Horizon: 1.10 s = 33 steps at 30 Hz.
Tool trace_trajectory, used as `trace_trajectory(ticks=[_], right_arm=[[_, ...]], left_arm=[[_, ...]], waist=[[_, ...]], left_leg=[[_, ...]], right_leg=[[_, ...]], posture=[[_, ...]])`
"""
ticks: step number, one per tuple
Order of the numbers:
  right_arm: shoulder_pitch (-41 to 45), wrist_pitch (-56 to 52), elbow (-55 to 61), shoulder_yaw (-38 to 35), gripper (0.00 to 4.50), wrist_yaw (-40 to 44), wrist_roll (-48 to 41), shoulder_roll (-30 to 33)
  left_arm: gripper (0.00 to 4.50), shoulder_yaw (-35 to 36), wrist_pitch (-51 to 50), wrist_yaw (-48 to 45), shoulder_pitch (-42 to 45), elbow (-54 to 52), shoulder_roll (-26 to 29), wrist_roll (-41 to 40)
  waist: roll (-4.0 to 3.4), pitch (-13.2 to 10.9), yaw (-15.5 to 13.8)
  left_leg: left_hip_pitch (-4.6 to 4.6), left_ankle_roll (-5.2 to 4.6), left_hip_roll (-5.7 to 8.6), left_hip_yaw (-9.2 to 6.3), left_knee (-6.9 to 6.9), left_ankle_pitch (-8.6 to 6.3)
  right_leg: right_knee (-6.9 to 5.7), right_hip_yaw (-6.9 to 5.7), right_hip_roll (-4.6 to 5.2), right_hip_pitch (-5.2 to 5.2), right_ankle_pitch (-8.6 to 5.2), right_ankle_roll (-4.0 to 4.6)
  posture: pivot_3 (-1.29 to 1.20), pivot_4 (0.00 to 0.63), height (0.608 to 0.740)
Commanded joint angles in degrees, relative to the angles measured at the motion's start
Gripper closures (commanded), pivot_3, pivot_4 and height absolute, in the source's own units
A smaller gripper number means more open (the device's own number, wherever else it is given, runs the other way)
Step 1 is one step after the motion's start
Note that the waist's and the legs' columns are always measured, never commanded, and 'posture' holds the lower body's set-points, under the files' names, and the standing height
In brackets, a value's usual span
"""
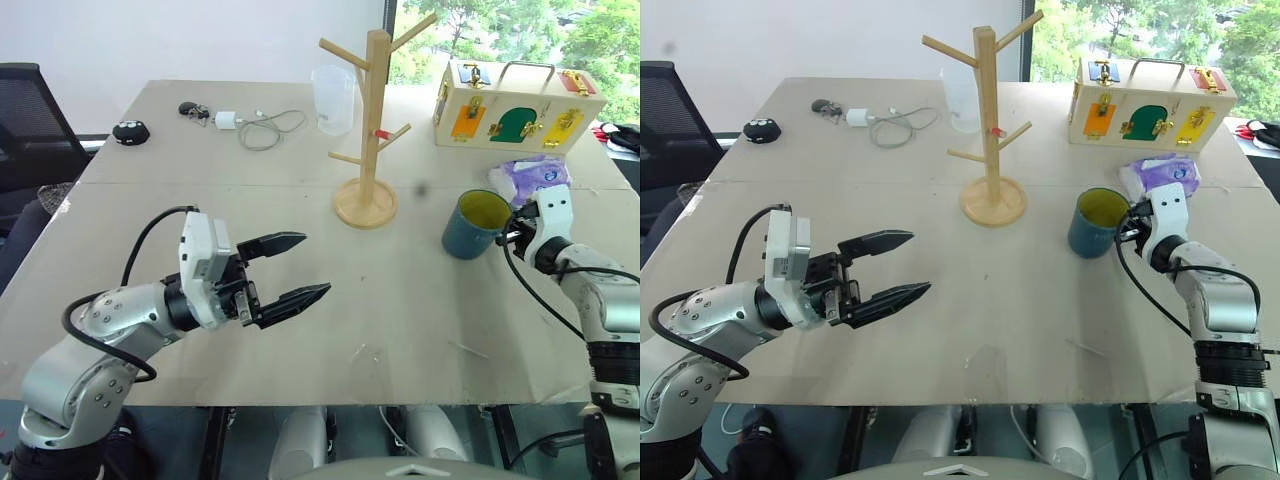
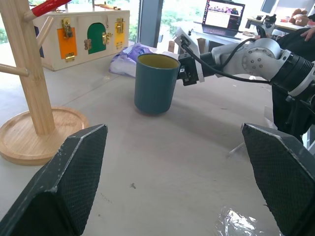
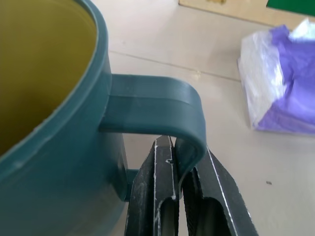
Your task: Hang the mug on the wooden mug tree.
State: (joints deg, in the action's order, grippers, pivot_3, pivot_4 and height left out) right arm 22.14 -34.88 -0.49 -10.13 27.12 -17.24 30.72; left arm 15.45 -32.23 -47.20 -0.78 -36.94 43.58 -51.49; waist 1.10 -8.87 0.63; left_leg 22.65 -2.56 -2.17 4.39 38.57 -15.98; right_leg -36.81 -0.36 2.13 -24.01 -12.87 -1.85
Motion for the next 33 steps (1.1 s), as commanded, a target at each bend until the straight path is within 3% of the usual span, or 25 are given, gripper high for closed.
trace_trajectory(ticks=[1, 11, 24, 27, 33], right_arm=[[5.29, -3.13, 8.34, -0.11, 4.48, 0.88, -2.27, 1.82], [28.02, -21.5, 16.6, 14.56, 4.48, 1.84, -2.37, 0.78], [35.32, -23.88, 14.16, 20.5, 4.48, 2.6, -0.07, -1.45], [36.76, -24.02, 13.28, 21.15, 4.48, 2.58, 0.07, -3.31], [38.48, -23.4, 10.8, 22.32, 4.48, 3.07, 1.01, -5.14]], left_arm=[[0.0, 2.33, 1.07, 0.82, -0.33, -1.12, -0.44, -0.81], [0.0, 9.69, 4.87, 2.63, -5.22, 0.28, -2.64, 1.13], [0.0, 11.54, 7.33, 4.77, -9.72, -2.71, -5.06, 1.35], [0.0, 13.82, 9.74, 3.71, -10.46, -3.19, -7.55, -1.88], [0.0, 19.66, 10.07, -0.44, -13.07, -1.82, -5.58, -5.86]], waist=[[-0.01, -0.01, 0.18], [-0.01, 0.0, -0.23], [-0.01, -0.01, 0.25], [-0.01, -0.01, 0.39], [0.0, 0.0, 0.12]], left_leg=[[0.0, 0.0, 0.0, 0.02, 0.0, 0.0], [0.15, 0.1, -0.06, -0.09, -0.04, 0.06], [0.21, 0.05, 0.0, -0.05, -0.04, 0.03], [0.2, 0.05, -0.01, 0.0, -0.04, 0.03], [0.23, 0.06, 0.0, -0.03, -0.05, 0.03]], right_leg=[[-0.01, 0.02, 0.0, -0.02, 0.0, 0.0], [-0.08, -0.1, 0.0, -0.18, 0.0, 0.04], [-0.05, -0.16, 0.13, -0.21, 0.01, 0.04], [-0.06, -0.11, 0.13, -0.22, 0.01, 0.03], [-0.04, -0.16, 0.17, -0.24, 0.01, 0.04]], posture=[[0.0, 0.15, 0.74], [0.0, 0.15, 0.74], [0.0, 0.15, 0.74], [0.0, 0.15, 0.74], [0.0, 0.15, 0.74]])
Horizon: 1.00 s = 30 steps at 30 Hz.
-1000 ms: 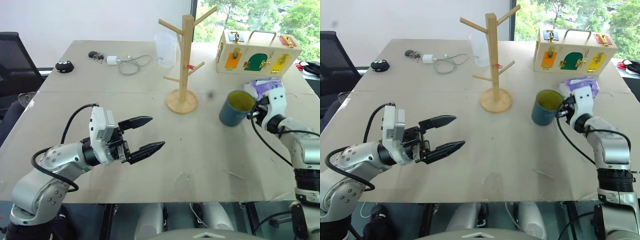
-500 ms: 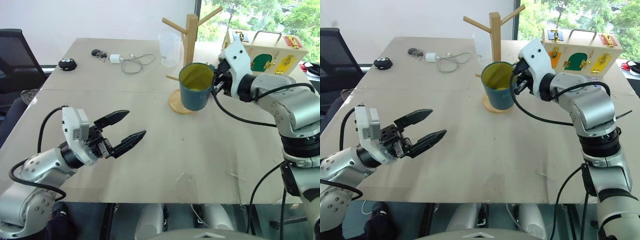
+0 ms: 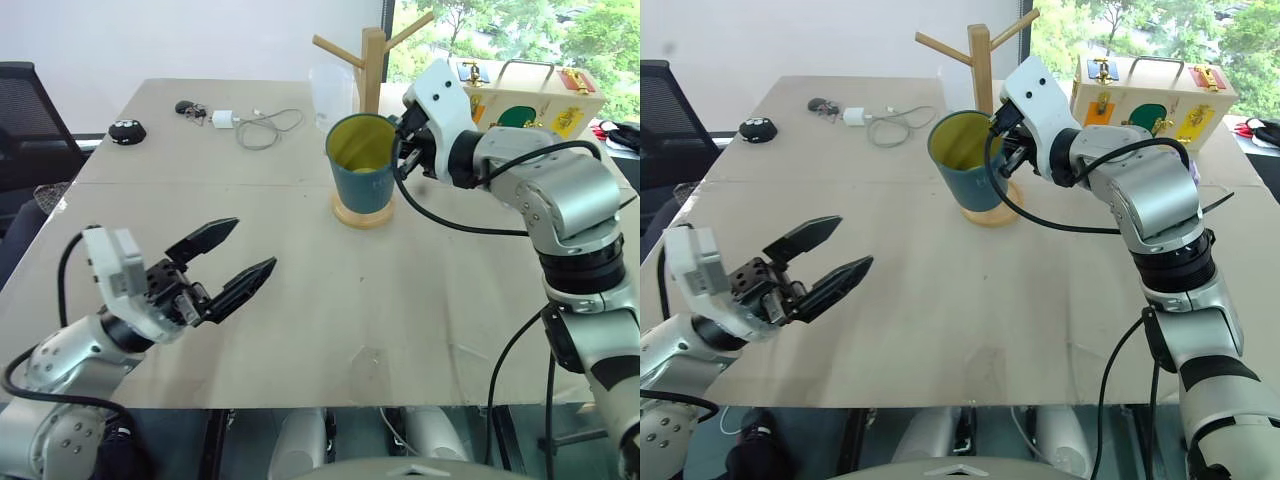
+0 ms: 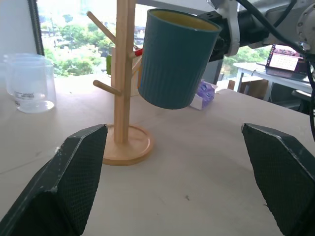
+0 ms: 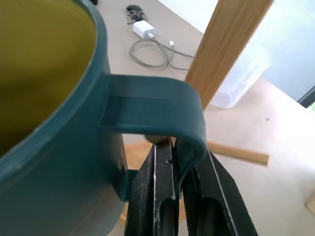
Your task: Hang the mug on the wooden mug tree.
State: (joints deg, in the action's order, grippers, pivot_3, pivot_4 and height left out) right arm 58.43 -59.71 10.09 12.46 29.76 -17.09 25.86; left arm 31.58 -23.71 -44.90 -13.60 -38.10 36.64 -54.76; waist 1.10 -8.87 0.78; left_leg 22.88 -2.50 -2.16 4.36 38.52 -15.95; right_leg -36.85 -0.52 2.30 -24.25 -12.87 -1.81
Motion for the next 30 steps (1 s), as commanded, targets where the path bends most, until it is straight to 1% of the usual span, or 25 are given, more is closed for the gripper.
trace_trajectory(ticks=[1, 6, 20, 23, 24, 25, 26, 28, 30], right_arm=[[2.48, 1.68, -0.3, 0.06, 4.48, 0.57, 1.02, -0.55], [3.81, 3.25, -4.32, 1.19, 4.48, 0.41, 2.49, -2.46], [5.71, 7.18, -13.93, 2.58, 4.48, -1.1, 8.03, -8.71], [4.87, 8.02, -12.74, 2.84, 3.59, 0.03, 8.65, -8.01], [4.33, 7.92, -11.36, 2.61, 3.01, 0.48, 8.6, -7.41], [3.9, 7.41, -9.96, 2.24, 2.57, 0.85, 8.39, -6.92], [3.27, 6.23, -7.97, 1.63, 2.0, 1.54, 7.79, -6.03], [1.82, 3.02, -3.28, -0.82, 1.14, 3.68, 4.84, -4.25], [0.1, 0.38, 1.34, -3.31, 1.14, 5.6, 2.07, -1.86]], left_arm=[[0.0, 4.62, 1.29, -3.67, -0.65, -0.03, 1.97, -3.41], [0.0, 6.36, 0.6, -5.55, -1.48, 1.77, 3.44, -4.77], [0.0, 5.06, 1.32, -4.22, -1.46, 1.52, 2.53, -3.84], [0.0, 4.84, 1.2, -3.66, -1.69, 0.94, 2.28, -3.98], [0.0, 4.74, 1.17, -3.45, -1.73, 0.79, 2.23, -4.07], [0.0, 4.74, 1.15, -3.35, -1.82, 0.71, 2.22, -4.16], [0.0, 4.65, 1.03, -3.18, -1.9, 0.64, 2.22, -4.27], [0.0, 4.08, 0.7, -2.47, -1.83, 0.41, 2.26, -4.22], [0.0, 3.25, 0.05, -1.55, -1.74, 0.2, 2.45, -4.15]], waist=[[0.0, 0.0, -0.05], [-0.01, 0.0, 0.18], [-0.01, 0.0, 0.33], [-0.01, -0.01, 0.31], [-0.01, -0.01, 0.3], [-0.01, -0.01, 0.29], [-0.01, -0.01, 0.28], [-0.01, -0.01, 0.22], [-0.01, -0.01, 0.07]], left_leg=[[0.0, 0.0, 0.01, 0.0, 0.0, 0.0], [-0.02, 0.0, 0.02, 0.07, 0.01, 0.0], [-0.02, 0.02, -0.01, 0.07, -0.04, 0.0], [-0.02, 0.02, -0.01, 0.07, -0.04, 0.01], [-0.02, 0.02, -0.01, 0.07, -0.04, 0.0], [-0.02, 0.02, -0.01, 0.07, -0.04, 0.0], [-0.02, 0.02, -0.01, 0.07, -0.04, 0.0], [-0.01, 0.02, -0.01, 0.06, -0.07, 0.0], [0.0, 0.02, 0.0, 0.04, -0.09, 0.0]], right_leg=[[0.0, 0.0, 0.01, 0.0, 0.0, 0.0], [0.0, 0.01, 0.01, 0.0, -0.01, 0.01], [0.01, 0.02, -0.02, -0.02, 0.0, 0.01], [0.01, 0.02, -0.02, -0.02, 0.0, 0.01], [0.01, 0.02, -0.01, -0.02, 0.0, 0.01], [0.01, 0.02, -0.01, -0.02, 0.0, 0.01], [0.01, 0.02, 0.0, -0.02, 0.0, 0.01], [0.03, 0.01, 0.01, -0.02, -0.01, 0.01], [0.04, -0.01, 0.03, -0.02, 0.0, 0.01]], posture=[[0.0, 0.15, 0.74], [0.0, 0.15, 0.74], [0.0, 0.15, 0.74], [0.0, 0.15, 0.74], [0.0, 0.15, 0.74], [0.0, 0.15, 0.74], [0.0, 0.15, 0.74], [0.0, 0.15, 0.74], [0.0, 0.15, 0.74]])
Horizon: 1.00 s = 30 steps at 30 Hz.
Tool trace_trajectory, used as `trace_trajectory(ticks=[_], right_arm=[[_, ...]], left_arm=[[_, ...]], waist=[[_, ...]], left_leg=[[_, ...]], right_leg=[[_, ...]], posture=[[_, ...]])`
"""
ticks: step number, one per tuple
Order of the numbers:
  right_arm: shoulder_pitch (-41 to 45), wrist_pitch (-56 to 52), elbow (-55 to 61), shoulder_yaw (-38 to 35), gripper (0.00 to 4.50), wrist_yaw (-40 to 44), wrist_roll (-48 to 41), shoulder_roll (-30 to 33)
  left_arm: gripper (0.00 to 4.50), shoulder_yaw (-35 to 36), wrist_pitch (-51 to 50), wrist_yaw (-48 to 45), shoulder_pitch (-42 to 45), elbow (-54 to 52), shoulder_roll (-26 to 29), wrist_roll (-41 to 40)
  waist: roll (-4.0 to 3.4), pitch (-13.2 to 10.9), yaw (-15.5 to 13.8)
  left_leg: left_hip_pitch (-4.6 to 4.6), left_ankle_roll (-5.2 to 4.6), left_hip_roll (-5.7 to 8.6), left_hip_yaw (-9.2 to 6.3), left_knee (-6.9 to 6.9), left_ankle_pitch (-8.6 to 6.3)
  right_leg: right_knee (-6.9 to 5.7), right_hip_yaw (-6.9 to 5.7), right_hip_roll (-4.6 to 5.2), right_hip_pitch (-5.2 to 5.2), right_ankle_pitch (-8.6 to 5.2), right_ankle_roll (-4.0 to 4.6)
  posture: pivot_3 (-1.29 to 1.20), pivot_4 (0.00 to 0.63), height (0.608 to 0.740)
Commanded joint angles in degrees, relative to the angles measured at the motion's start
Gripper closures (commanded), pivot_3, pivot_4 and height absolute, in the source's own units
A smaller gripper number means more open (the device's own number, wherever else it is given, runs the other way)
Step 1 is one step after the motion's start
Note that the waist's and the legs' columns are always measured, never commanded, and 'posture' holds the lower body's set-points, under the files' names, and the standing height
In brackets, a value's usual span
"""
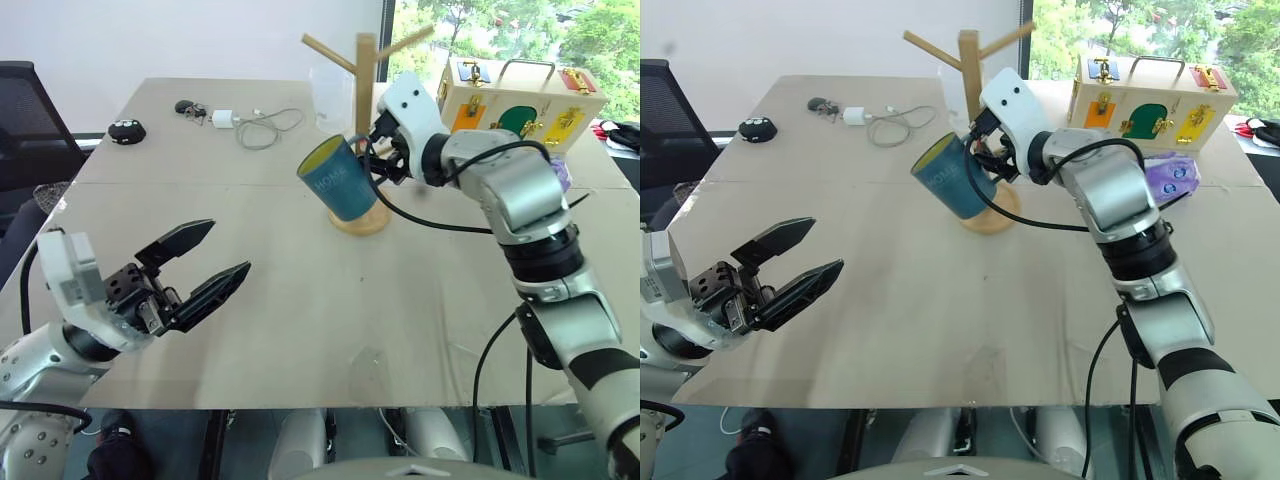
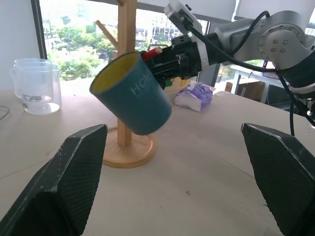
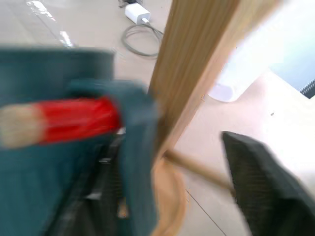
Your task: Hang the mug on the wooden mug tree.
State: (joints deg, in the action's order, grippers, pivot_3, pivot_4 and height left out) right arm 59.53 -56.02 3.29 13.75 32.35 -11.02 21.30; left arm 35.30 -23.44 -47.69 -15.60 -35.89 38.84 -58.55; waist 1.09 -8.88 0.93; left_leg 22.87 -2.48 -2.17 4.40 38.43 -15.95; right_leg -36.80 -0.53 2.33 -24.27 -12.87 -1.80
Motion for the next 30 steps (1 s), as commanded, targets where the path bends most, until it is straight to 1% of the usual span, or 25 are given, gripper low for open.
trace_trajectory(ticks=[1, 3, 6, 8, 12, 14, 15, 17, 18, 21, 26, 30], right_arm=[[-2.34, -3.91, 10.63, -5.94, 1.14, 4.57, -5.68, 4.26], [-5.82, -4.81, 14.96, -8.46, 1.14, 7.22, -8.84, 7.56], [-11.13, -1.76, 18.87, -10.87, 1.14, 10.51, -11.23, 11.72], [-14.14, -0.41, 20.22, -13.56, 1.14, 11.25, -13.24, 12.6], [-20.13, 0.0, 23.14, -20.84, 1.14, 10.66, -18.56, 12.02], [-24.09, 0.88, 25.27, -23.29, 1.14, 12.05, -20.65, 13.7], [-28.47, 2.48, 26.74, -25.76, 1.14, 13.74, -21.42, 15.11], [-38.65, 9.34, 28.87, -29.92, 1.14, 18.12, -20.0, 18.72], [-42.69, 11.33, 29.08, -32.06, 1.14, 19.35, -20.08, 19.74], [-53.81, 17.46, 28.22, -38.5, 1.14, 21.86, -19.4, 21.34], [-67.56, 25.09, 27.71, -45.2, 1.14, 24.92, -17.64, 21.99], [-72.91, 28.32, 26.87, -46.8, 1.14, 24.91, -17.45, 21.75]], left_arm=[[0.0, -1.06, -0.59, 1.56, 0.37, -1.99, 0.44, -0.23], [0.0, -2.21, -0.86, 2.1, 1.01, -1.41, 0.64, 0.37], [0.0, -3.69, -1.48, 2.16, 2.17, -0.2, 0.94, 0.59], [0.0, -5.0, -1.65, 1.82, 3.39, 0.65, 1.01, 1.22], [0.0, -7.21, -1.7, 1.05, 5.6, 2.31, 0.99, 2.43], [0.0, -7.56, -1.61, 0.42, 5.73, 2.95, 0.96, 2.97], [0.0, -7.79, -1.56, -0.02, 5.46, 3.38, 1.15, 3.66], [0.0, -7.83, -1.78, -0.9, 4.54, 4.38, 1.62, 4.7], [0.0, -7.75, -1.73, -1.24, 4.09, 4.88, 1.81, 5.38], [0.0, -7.15, -1.33, -2.42, 1.96, 6.38, 2.09, 7.11], [0.0, -6.15, -0.98, -3.36, -1.68, 8.58, 3.02, 11.17], [0.0, -6.85, -1.65, -4.15, -2.29, 10.4, 3.99, 13.02]], waist=[[0.0, 0.0, -0.24], [0.01, 0.01, -0.27], [0.02, 0.01, -0.14], [0.02, 0.01, -0.16], [0.01, 0.0, -0.08], [0.02, 0.01, -0.09], [0.02, 0.01, -0.18], [0.11, 0.06, -0.94], [0.1, 0.06, -1.36], [0.07, 0.03, -1.34], [0.08, 0.05, -1.22], [0.07, 0.04, -1.4]], left_leg=[[0.01, 0.0, 0.0, -0.01, 0.0, 0.0], [0.02, -0.01, 0.03, -0.07, 0.0, -0.01], [0.0, -0.18, 0.04, -0.05, 0.01, -0.1], [-0.03, -0.23, 0.04, -0.06, 0.01, -0.13], [-0.05, -0.23, 0.0, -0.04, 0.02, -0.13], [-0.06, -0.22, -0.01, -0.03, 0.02, -0.12], [-0.06, -0.22, -0.02, -0.02, 0.02, -0.12], [-0.04, -0.22, 0.0, -0.09, 0.02, -0.12], [-0.01, -0.21, 0.01, -0.16, 0.01, -0.12], [0.0, -0.17, 0.04, -0.01, 0.01, -0.1], [-0.18, -0.27, -0.01, 0.05, 0.02, -0.16], [-0.38, -0.25, -0.06, 0.04, 0.05, -0.13]], right_leg=[[0.0, -0.01, 0.02, 0.0, 0.0, 0.0], [0.04, -0.07, 0.08, 0.03, 0.0, -0.01], [0.03, -0.07, 0.11, 0.04, 0.0, 0.0], [0.01, -0.07, 0.08, 0.05, -0.01, 0.01], [-0.01, 0.02, -0.07, 0.04, 0.0, 0.0], [-0.01, 0.05, -0.09, 0.04, 0.0, -0.01], [-0.01, 0.05, -0.09, 0.04, 0.0, -0.01], [0.02, -0.01, -0.08, 0.08, -0.01, -0.01], [0.08, -0.06, -0.06, 0.11, -0.02, -0.02], [0.12, 0.06, -0.05, 0.09, -0.03, -0.06], [0.07, 0.13, -0.13, 0.14, -0.11, 0.04], [0.01, 0.15, -0.19, 0.26, -0.27, -0.05]], posture=[[0.0, 0.15, 0.74], [0.0, 0.15, 0.74], [0.0, 0.15, 0.74], [0.0, 0.15, 0.74], [0.0, 0.15, 0.74], [0.0, 0.15, 0.74], [0.0, 0.15, 0.74], [0.0, 0.15, 0.74], [0.0, 0.15, 0.74], [0.0, 0.15, 0.74], [0.0, 0.15, 0.74], [0.0, 0.15, 0.74]])
